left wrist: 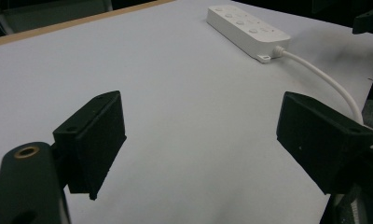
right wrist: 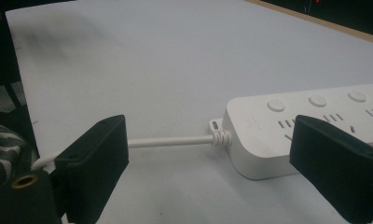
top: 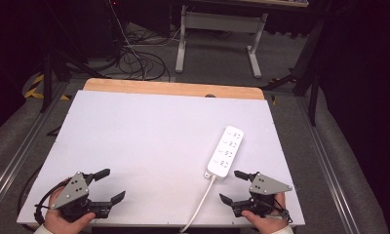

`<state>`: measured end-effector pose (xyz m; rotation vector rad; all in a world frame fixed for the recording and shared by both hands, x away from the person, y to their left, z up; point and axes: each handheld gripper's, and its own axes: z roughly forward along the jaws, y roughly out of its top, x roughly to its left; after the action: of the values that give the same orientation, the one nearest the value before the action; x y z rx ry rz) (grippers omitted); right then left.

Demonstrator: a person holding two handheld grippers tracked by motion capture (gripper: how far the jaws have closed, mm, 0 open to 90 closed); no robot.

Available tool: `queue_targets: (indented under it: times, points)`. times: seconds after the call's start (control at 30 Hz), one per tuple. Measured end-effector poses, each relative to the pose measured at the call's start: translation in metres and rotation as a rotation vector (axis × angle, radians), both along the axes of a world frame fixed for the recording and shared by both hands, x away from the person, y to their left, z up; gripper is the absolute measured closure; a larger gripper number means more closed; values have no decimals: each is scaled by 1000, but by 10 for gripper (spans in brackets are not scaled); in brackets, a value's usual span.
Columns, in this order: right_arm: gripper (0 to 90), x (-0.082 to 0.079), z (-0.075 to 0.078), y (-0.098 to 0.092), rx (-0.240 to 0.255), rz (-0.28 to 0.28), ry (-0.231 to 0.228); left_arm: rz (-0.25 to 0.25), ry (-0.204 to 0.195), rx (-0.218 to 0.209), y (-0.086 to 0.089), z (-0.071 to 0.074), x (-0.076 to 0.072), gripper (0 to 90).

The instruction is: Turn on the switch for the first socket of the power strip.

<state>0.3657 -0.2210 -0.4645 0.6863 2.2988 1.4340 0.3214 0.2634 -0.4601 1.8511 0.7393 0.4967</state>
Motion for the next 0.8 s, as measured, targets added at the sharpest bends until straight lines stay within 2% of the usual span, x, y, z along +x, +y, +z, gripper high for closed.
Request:
queue_targets:
  times: [0.57, 0.7, 0.8]
  points:
    - [137, -1, 1, 1, -8, 3, -15, 21, -23, 24, 0, 2, -2, 164]
    - [143, -1, 1, 1, -11, 8, -16, 34, -36, 47, -1, 2, -2, 163]
    - [144, -1, 1, 1, -15, 7, -18, 30, -36, 43, -2, 2, -3, 165]
